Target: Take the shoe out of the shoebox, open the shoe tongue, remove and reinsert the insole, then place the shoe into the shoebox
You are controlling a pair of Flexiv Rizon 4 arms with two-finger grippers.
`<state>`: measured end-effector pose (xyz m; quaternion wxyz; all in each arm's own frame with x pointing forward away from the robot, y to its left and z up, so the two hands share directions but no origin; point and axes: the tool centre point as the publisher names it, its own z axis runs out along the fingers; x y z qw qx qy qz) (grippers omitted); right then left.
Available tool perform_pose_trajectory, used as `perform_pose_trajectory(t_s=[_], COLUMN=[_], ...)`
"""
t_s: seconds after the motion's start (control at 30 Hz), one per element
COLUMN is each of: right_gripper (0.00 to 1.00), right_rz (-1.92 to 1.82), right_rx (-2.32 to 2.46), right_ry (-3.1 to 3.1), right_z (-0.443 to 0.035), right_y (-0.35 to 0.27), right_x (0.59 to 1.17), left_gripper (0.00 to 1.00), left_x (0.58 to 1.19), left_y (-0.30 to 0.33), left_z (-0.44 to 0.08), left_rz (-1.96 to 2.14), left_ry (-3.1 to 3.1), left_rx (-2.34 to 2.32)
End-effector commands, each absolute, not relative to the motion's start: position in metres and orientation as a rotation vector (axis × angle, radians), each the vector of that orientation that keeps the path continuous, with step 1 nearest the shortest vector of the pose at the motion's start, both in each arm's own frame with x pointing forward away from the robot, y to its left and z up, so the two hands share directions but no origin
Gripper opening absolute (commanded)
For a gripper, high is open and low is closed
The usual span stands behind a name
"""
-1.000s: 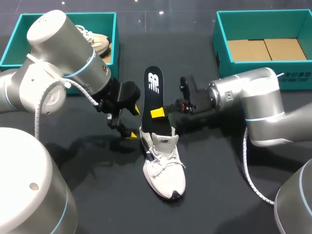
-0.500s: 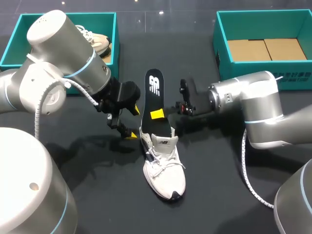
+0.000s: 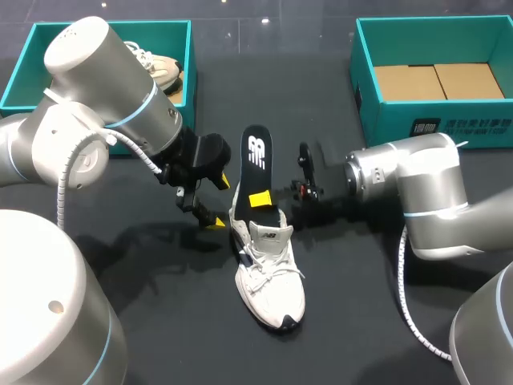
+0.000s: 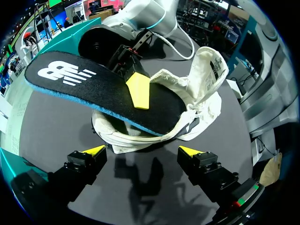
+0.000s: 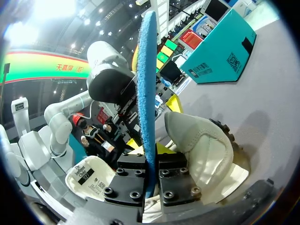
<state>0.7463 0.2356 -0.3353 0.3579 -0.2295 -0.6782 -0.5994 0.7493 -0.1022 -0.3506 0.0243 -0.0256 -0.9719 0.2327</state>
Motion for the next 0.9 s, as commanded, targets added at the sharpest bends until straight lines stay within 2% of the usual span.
perform_pose_trajectory(t_s=[0.03, 0.57, 0.6, 0.63, 0.73, 0.9], right_gripper=[0.0, 0.0, 0.03, 0.14, 0.34, 0.35], right_rz=[-1.548, -1.531, -1.531, -1.531, -1.53, -1.523], right_rx=[-0.612, -0.635, -0.633, -0.632, -0.623, -0.607], right_ry=[-1.749, -1.763, -1.766, -1.768, -1.777, -1.793], right_z=[-0.343, -0.343, -0.342, -0.341, -0.338, -0.333], right_y=[0.237, 0.239, 0.239, 0.239, 0.24, 0.242], right_x=[0.735, 0.725, 0.725, 0.725, 0.727, 0.732], left_gripper=[1.0, 1.0, 1.0, 1.0, 1.0, 1.0], left_x=[0.749, 0.749, 0.749, 0.749, 0.749, 0.749], left_y=[-0.102, -0.102, -0.102, -0.102, -0.102, -0.102], left_z=[-0.351, -0.351, -0.351, -0.351, -0.351, -0.351], left_rz=[0.717, 0.717, 0.717, 0.717, 0.717, 0.717], left_ry=[-3.009, -3.009, -3.009, -3.009, -3.009, -3.009], left_rx=[-0.079, -0.079, -0.079, -0.079, -0.079, -0.079])
